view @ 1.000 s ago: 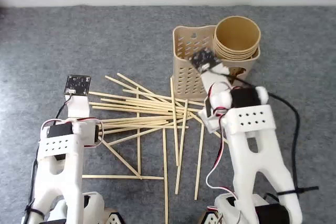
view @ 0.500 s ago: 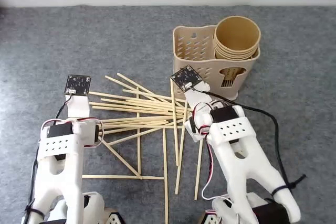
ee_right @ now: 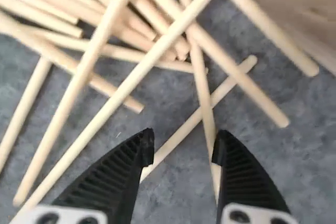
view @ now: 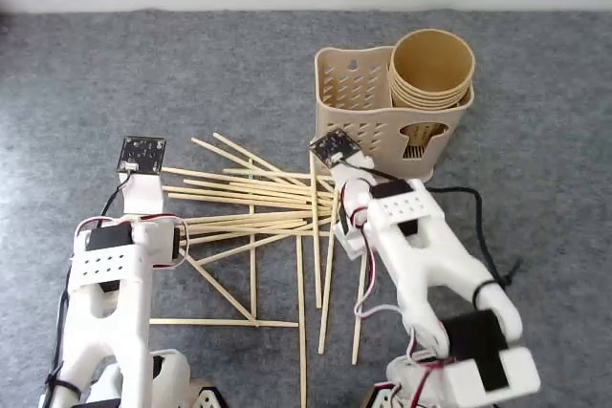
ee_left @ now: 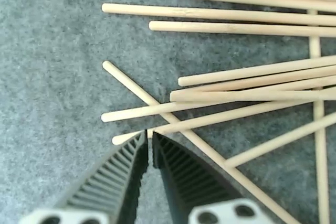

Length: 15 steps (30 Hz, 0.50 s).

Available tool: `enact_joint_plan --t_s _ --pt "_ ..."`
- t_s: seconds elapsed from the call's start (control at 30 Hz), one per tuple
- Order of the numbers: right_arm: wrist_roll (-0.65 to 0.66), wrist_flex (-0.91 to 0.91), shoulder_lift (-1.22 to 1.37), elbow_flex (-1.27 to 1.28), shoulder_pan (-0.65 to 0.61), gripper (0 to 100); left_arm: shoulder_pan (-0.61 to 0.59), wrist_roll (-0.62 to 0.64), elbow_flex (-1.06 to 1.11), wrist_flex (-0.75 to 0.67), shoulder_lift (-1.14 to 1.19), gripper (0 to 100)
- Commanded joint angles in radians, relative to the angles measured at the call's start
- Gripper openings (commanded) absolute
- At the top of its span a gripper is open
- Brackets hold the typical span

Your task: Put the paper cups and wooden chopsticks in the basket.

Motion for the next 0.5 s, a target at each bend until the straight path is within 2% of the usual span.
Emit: enact_joint_plan --t_s 0.0,0.23,0.3,0.43,0.47 --pt "-0.012 -0.008 0.047 -0.078 0.036 18.7 0.003 0.002 -0.058 -0.018 -0.025 1" --pt "-0.012 -0.007 0.062 -0.091 0.042 18.4 0.003 0.002 -0.058 -0.020 -0.025 1" --pt "-0.006 -0.007 0.064 -0.091 0.042 14.4 0.003 0.002 -0.058 -0.020 -0.025 1" --pt "-0.003 -0.004 0.064 -0.089 0.031 0.3 0.003 0.002 -0.058 -0.020 -0.025 1" --pt "-0.003 0.007 0.062 -0.086 0.027 0.9 0.003 0.002 -0.058 -0.020 -0.025 1"
